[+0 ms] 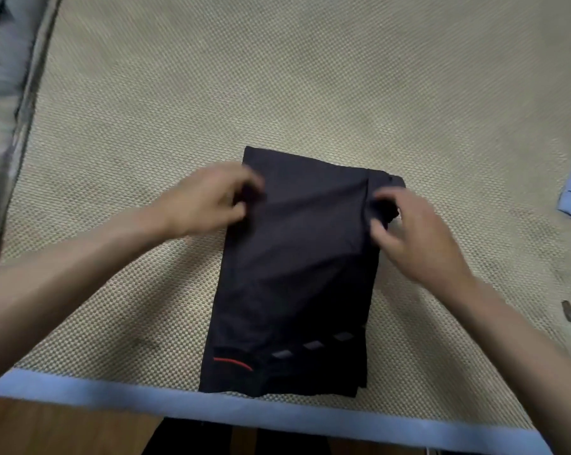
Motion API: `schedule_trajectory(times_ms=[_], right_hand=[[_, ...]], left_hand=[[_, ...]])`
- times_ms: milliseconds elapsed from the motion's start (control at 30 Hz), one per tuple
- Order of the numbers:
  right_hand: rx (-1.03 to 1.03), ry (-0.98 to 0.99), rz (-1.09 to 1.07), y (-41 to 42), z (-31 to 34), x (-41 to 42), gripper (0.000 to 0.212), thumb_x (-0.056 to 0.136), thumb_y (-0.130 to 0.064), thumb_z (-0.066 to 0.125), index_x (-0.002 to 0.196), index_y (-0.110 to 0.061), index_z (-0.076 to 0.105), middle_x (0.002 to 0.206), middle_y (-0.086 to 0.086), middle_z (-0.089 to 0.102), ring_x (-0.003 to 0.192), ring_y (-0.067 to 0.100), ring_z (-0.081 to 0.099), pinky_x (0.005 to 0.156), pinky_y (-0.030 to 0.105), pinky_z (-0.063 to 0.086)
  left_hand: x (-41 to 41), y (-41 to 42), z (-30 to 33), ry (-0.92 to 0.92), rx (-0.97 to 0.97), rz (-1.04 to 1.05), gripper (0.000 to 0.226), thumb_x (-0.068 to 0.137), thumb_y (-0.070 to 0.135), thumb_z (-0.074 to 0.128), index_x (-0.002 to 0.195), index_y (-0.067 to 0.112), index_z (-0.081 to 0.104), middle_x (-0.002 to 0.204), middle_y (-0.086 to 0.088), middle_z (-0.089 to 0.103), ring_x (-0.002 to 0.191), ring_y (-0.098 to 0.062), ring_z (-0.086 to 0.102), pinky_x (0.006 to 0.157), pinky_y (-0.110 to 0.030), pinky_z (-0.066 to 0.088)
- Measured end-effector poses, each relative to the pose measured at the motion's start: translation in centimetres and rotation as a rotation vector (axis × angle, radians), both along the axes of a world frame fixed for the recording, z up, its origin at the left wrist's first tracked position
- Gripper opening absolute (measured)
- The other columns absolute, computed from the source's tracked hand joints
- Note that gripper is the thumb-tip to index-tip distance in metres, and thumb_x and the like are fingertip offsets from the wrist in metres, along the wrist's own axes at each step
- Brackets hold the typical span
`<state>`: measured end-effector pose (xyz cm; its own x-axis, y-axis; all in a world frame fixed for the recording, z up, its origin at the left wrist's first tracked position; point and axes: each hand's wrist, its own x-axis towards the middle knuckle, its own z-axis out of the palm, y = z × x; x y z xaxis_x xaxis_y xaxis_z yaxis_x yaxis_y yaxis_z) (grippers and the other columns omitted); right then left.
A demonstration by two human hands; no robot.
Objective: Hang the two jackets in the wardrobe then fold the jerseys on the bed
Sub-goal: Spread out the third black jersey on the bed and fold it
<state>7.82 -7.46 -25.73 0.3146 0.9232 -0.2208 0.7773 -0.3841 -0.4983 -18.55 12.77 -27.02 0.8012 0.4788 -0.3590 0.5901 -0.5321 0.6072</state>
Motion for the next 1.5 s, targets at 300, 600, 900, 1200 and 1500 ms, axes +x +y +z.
schedule_trajectory(times_ms=[300, 600, 900, 1200, 1500], right_hand=[[-0.521, 0.207, 0.048, 9.1, -1.6, 4.9, 0.028, 0.077, -0.027, 0.087, 0.087, -0.01, 0.067, 0.079, 0.004, 0.067, 0.077, 0.025, 0.066, 0.059, 0.031, 0.052], [-0.211, 0.0, 0.404, -9.0, 4.5, -3.6, 0.039, 0.063, -0.029, 0.078, 0.083, -0.029, 0.045, 0.092, -0.008, 0.049, 0.074, 0.018, 0.053, 0.056, 0.034, 0.045], [-0.25, -0.169, 0.165, -10.8, -0.6, -12.0, 0.039, 0.088, -0.057, 0.05, 0.1, -0.023, 0.064, 0.089, -0.002, 0.069, 0.086, 0.024, 0.067, 0.077, 0.039, 0.048], [-0.096, -0.248, 0.176, -10.6, -10.3, -9.9, 0.064, 0.101, -0.057, 0.044, 0.154, -0.02, 0.044, 0.165, 0.0, 0.034, 0.154, 0.02, 0.029, 0.123, 0.053, 0.022], [-0.061, -0.196, 0.025, -12.5, -8.3, -7.8, 0.063, 0.084, -0.077, 0.057, 0.102, -0.018, 0.063, 0.119, -0.001, 0.062, 0.112, 0.019, 0.057, 0.1, 0.036, 0.043]], left_hand=[[8.1, 4.9, -1.7, 0.267, -0.191, -0.164, 0.02, 0.083, 0.029, 0.081, 0.09, 0.015, 0.068, 0.092, -0.002, 0.071, 0.096, -0.025, 0.068, 0.079, -0.034, 0.053], [-5.9, -10.7, 5.1, 0.057, -0.095, -0.422, 0.031, 0.075, 0.024, 0.069, 0.092, 0.036, 0.047, 0.09, 0.019, 0.052, 0.08, 0.0, 0.052, 0.068, -0.022, 0.041], [-5.9, -18.7, -0.2, 0.31, -0.033, -0.039, 0.04, 0.079, 0.049, 0.039, 0.113, 0.034, 0.053, 0.106, 0.015, 0.062, 0.103, -0.014, 0.06, 0.091, -0.037, 0.044], [-5.3, -15.7, -8.3, 0.234, 0.282, -0.274, 0.078, 0.1, 0.067, 0.018, 0.163, 0.023, 0.005, 0.171, 0.007, 0.002, 0.157, -0.013, 0.005, 0.127, -0.046, 0.01], [-4.3, -13.6, -6.4, 0.061, 0.139, -0.23, 0.074, 0.083, 0.075, 0.057, 0.136, 0.024, 0.052, 0.125, 0.005, 0.065, 0.115, -0.019, 0.061, 0.1, -0.038, 0.045]])
